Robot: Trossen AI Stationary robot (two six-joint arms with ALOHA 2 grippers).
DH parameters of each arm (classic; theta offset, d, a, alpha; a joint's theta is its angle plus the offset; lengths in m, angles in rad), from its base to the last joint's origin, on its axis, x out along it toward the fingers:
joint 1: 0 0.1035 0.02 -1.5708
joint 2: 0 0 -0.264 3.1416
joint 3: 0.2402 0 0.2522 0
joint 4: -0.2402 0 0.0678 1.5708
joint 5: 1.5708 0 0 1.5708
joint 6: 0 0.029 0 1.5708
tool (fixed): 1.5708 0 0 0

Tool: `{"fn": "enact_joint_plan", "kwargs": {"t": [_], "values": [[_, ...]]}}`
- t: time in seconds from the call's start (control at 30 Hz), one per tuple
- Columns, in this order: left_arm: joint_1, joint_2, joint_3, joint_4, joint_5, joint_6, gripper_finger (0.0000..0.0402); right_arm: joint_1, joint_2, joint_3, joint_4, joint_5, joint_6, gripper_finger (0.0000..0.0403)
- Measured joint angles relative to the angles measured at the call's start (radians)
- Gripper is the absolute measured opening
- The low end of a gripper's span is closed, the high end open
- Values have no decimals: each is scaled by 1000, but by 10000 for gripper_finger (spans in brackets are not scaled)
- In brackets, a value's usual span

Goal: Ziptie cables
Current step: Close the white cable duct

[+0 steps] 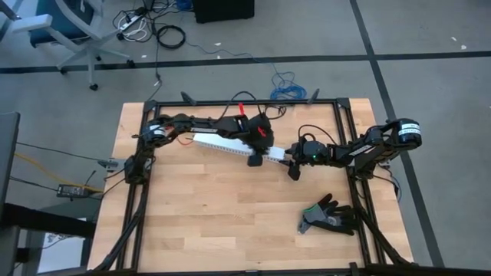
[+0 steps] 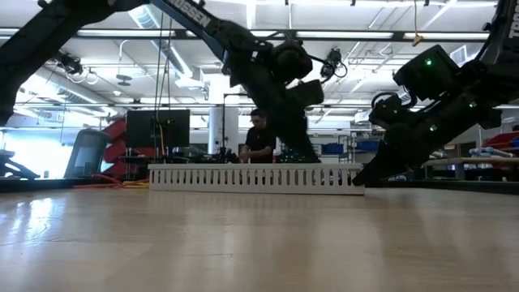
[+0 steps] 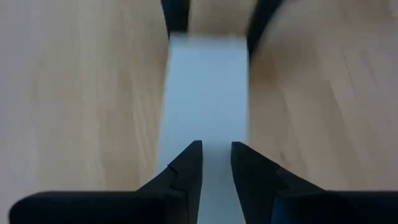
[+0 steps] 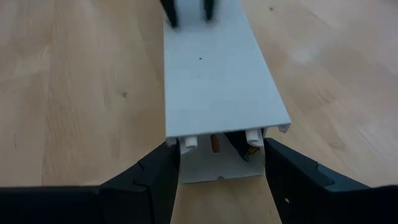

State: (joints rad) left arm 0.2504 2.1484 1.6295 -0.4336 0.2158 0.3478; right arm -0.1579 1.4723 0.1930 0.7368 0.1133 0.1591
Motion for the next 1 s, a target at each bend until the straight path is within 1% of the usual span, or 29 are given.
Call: {"fn": "enact_joint_plan", "kwargs": {"t": [0.03,0.1,0.17,0.3,0.53,0.7,0.77,0.8,0.9,1.0], "values": [[1,16,0,64,26,7,94,0,0,0,1,-1,1,206],[1,53,1,185,138,10,94,0,0,0,1,-1,0,206],[-1,58,1,215,191,-18,94,1,1,2,5,-9,14,206],[-6,24,6,153,201,-37,94,1,1,2,5,-9,23,206],[-14,-77,8,171,233,-14,94,1,1,2,5,-5,23,206],[-2,-135,8,127,382,17,94,1,1,1,4,-5,23,206],[0,-158,8,79,379,32,94,1,0,1,5,-5,23,206],[0,-169,8,49,362,38,94,1,0,1,7,-5,23,206],[-2,-194,7,-25,283,45,94,1,1,1,13,-10,23,207],[-1,-234,-2,-63,224,47,94,0,1,1,19,-14,34,220]]}}
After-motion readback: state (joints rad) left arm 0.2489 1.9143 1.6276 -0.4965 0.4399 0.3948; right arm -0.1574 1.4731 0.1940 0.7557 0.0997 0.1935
